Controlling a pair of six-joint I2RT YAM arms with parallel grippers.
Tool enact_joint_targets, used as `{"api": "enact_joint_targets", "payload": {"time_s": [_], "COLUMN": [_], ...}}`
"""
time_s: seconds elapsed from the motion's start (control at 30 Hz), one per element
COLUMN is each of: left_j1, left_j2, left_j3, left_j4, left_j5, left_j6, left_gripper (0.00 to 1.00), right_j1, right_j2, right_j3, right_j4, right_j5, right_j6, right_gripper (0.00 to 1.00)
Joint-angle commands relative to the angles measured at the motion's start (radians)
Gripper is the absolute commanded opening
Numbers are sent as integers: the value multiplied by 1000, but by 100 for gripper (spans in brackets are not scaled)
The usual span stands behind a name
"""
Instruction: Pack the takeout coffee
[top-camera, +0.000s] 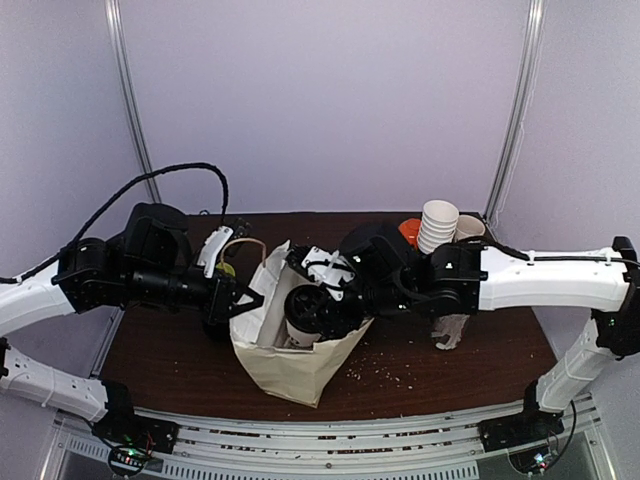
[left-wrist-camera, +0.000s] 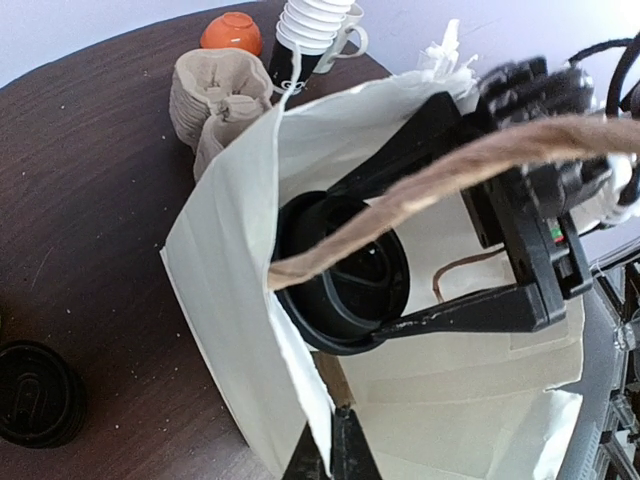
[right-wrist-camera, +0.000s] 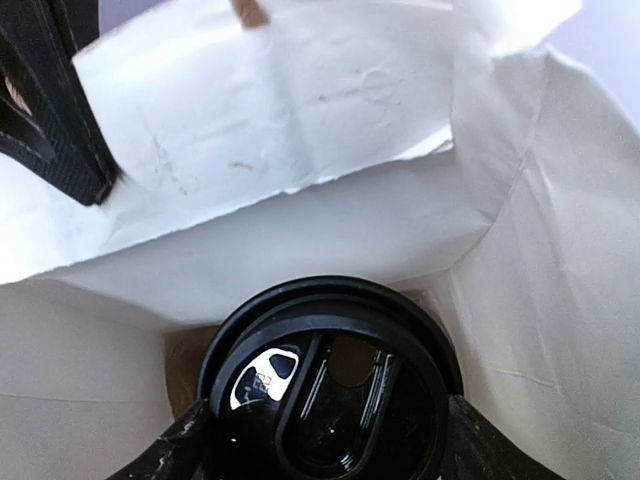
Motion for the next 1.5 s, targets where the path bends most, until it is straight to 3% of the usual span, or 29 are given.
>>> {"api": "enact_joint_targets", "payload": {"time_s": [0.0, 0.3, 0.63, 1.0, 1.23, 1.47], "left_j1": [-102, -251, -402, -502, -515, -515], "left_j2": [3, 12, -19, 26, 21, -18], "left_j3": [-8, -44, -21, -18, -27, -42], "left_j4": [73, 74, 120, 121, 124, 124], "left_j5": [-171, -376, -592, -638, -649, -656], "left_j6": [68, 73, 173, 181, 157, 133], "left_gripper": [0, 0, 0, 0, 0, 0], "right_j1": [23, 100, 185, 226, 252, 252], "right_j2": [-94, -183, -314, -309, -277, -275], "right_j3": [-92, -165, -347, -517, -526, -457], "right_j4": [120, 98, 239, 436, 515, 460], "right_j5": [76, 222, 423, 490, 526, 389], "right_j6": [2, -57, -71, -81, -109, -92], "right_gripper": [47, 46, 45, 44, 44, 44]}}
